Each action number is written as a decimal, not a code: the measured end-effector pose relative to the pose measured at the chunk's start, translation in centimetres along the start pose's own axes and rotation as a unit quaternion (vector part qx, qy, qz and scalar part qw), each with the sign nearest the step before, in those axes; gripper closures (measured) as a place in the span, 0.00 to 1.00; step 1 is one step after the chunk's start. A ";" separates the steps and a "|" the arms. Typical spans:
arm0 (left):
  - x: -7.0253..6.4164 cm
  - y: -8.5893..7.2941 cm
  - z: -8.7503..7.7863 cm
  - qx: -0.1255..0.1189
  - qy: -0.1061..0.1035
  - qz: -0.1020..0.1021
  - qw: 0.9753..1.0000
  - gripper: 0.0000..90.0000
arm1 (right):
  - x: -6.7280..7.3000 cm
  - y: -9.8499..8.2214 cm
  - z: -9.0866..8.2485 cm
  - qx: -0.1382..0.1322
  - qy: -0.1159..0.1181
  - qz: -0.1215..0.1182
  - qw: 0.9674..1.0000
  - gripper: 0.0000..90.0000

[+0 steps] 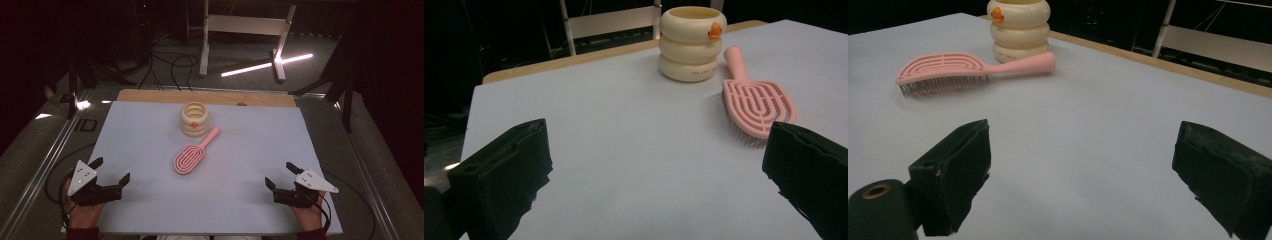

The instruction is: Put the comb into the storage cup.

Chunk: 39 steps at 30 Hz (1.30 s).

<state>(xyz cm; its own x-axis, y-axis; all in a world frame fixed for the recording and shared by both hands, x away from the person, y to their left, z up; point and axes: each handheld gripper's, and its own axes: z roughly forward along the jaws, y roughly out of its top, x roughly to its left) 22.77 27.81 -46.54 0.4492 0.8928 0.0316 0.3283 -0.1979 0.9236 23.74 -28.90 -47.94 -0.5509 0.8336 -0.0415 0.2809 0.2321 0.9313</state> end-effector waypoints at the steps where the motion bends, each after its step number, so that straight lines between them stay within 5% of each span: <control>1: 0.0 0.0 0.0 0.000 0.000 0.000 1.000 0.00 | 0.0 0.0 0.0 0.000 0.001 -0.001 1.000 0.10; 21: -0.7 0.9 -0.1 -0.012 0.007 0.007 1.000 0.00 | 0.2 0.0 0.0 -0.001 0.001 0.008 1.000 0.10; 39: -2.5 2.3 2.0 -0.004 -0.031 0.018 0.999 0.00 | 0.4 -0.2 0.5 0.003 0.009 0.016 1.000 0.10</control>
<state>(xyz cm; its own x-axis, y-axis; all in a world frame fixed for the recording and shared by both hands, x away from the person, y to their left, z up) 24.08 24.31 -45.26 0.5106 0.8588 0.0415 0.3046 -0.2258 0.9253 23.82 -28.33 -48.31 -0.5562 0.8311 -0.0055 0.3036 0.2093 0.9295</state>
